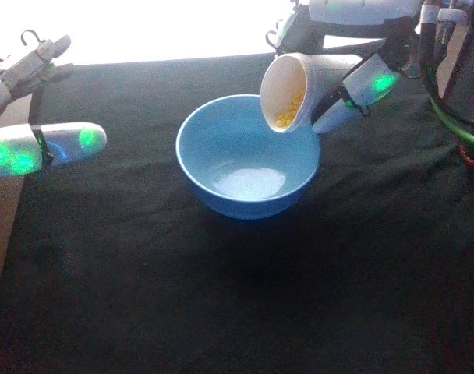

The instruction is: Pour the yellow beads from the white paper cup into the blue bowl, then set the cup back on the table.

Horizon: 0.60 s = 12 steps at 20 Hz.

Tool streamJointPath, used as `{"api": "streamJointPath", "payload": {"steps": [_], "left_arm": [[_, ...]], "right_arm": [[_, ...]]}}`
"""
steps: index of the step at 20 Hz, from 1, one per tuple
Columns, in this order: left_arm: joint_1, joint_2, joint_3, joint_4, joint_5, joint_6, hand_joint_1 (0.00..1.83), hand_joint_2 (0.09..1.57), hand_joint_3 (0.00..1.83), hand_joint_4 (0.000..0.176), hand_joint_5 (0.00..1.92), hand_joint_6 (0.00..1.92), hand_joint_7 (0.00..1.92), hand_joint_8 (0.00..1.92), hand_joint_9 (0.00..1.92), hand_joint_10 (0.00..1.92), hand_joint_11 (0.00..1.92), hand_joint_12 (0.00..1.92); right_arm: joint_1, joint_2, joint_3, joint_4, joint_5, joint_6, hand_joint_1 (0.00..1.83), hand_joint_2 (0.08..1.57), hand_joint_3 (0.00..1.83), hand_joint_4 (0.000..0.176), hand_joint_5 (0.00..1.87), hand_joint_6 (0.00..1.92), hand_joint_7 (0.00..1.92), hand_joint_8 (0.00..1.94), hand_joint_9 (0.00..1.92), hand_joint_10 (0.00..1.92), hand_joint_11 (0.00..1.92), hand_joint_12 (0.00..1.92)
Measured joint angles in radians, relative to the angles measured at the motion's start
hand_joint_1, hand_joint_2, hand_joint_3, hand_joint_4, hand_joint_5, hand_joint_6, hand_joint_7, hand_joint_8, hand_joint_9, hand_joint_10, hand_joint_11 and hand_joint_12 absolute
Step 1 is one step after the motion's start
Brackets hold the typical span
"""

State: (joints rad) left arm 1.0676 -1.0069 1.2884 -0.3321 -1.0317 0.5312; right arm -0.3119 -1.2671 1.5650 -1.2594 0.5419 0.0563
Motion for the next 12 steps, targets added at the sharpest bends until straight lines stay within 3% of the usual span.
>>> {"api": "streamJointPath", "payload": {"steps": [1,2,3,4,5,6,7,8,9,10,11,12], "left_arm": [[0.000,0.000,0.000,0.001,0.000,0.000,0.54,0.80,0.00,0.030,0.02,0.00,0.29,0.01,0.11,0.00,0.00,0.00],[0.000,0.000,0.000,0.002,0.001,0.000,0.54,0.80,0.00,0.029,0.02,0.00,0.29,0.00,0.11,0.00,0.01,0.00],[-0.001,0.000,0.000,0.002,0.003,0.000,0.54,0.80,0.00,0.040,0.02,0.00,0.28,0.00,0.11,0.00,0.01,0.00],[-0.001,0.000,0.000,0.004,0.003,0.000,0.54,0.81,0.01,0.035,0.01,0.00,0.27,0.00,0.09,0.00,0.00,0.00],[-0.001,0.000,0.000,0.004,0.003,-0.001,0.55,0.82,0.01,0.033,0.01,0.00,0.27,0.00,0.09,0.00,0.00,0.00],[-0.001,0.000,0.000,0.007,0.003,-0.001,0.54,0.82,0.01,0.036,0.01,0.00,0.27,0.00,0.10,0.00,0.00,0.00],[-0.001,0.000,0.000,0.007,0.003,-0.002,0.54,0.82,0.01,0.035,0.01,0.00,0.28,0.00,0.09,0.00,0.00,0.00],[-0.001,0.000,0.000,0.006,0.003,-0.002,0.53,0.80,0.00,0.046,0.02,0.00,0.28,0.00,0.10,0.00,0.00,0.00],[-0.001,0.001,0.000,0.008,0.003,-0.003,0.53,0.80,0.00,0.038,0.02,0.00,0.28,0.00,0.10,0.00,0.01,0.00],[-0.001,0.002,0.000,0.007,0.003,-0.003,0.52,0.80,0.00,0.036,0.02,0.00,0.29,0.01,0.11,0.01,0.03,0.01],[-0.001,0.002,0.001,0.007,0.003,-0.004,0.51,0.81,0.00,0.019,0.02,0.00,0.28,0.00,0.11,0.00,0.04,0.02],[-0.002,0.002,0.002,0.008,0.004,-0.004,0.51,0.81,0.00,0.019,0.02,0.00,0.27,0.00,0.10,0.00,0.03,0.01]], "right_arm": [[0.000,0.000,-0.003,-0.008,-0.002,0.000,1.28,1.09,0.01,0.000,1.09,0.55,1.02,1.15,1.06,0.98,0.85,1.46],[0.000,0.000,-0.003,-0.012,-0.003,0.000,1.27,1.10,0.00,0.000,1.01,0.85,1.00,1.06,1.05,1.36,0.94,1.66],[0.000,-0.002,-0.003,-0.020,-0.003,0.000,1.26,1.11,0.00,0.000,0.98,0.93,1.00,1.04,1.05,1.49,0.98,1.69],[0.000,-0.006,-0.003,-0.025,-0.008,0.000,1.27,1.12,0.00,0.000,1.02,0.68,0.97,1.23,0.99,1.30,0.86,1.63],[0.000,-0.008,-0.003,-0.025,-0.011,0.000,1.27,1.10,0.00,0.000,1.06,0.64,1.02,1.14,0.99,0.98,0.80,1.46],[0.000,-0.011,-0.004,-0.025,-0.011,0.000,1.27,1.12,0.00,0.000,1.03,0.62,0.99,1.22,1.01,1.12,0.82,1.59],[0.000,-0.011,-0.005,-0.025,-0.012,0.000,1.27,1.12,0.00,0.000,1.03,0.60,0.99,1.23,1.00,1.15,0.81,1.61],[0.000,-0.013,-0.005,-0.025,-0.011,0.000,1.27,1.11,0.00,0.000,1.04,0.57,0.99,1.23,1.00,1.18,0.80,1.65],[0.000,-0.013,-0.007,-0.027,-0.012,0.000,1.27,1.11,0.00,0.000,1.06,0.54,1.00,1.22,1.00,1.18,0.80,1.64],[0.005,-0.013,-0.007,-0.039,-0.011,0.001,1.27,1.10,0.00,0.000,1.08,0.55,1.01,1.18,0.96,1.06,0.74,1.57],[0.011,-0.013,-0.013,-0.049,-0.014,0.002,1.26,1.11,0.01,0.000,0.99,0.87,0.99,1.08,0.97,1.42,0.82,1.80],[0.022,-0.013,-0.016,-0.055,-0.014,0.004,1.26,1.14,0.00,0.000,0.98,0.72,0.93,1.31,0.91,1.45,0.78,1.79]]}}
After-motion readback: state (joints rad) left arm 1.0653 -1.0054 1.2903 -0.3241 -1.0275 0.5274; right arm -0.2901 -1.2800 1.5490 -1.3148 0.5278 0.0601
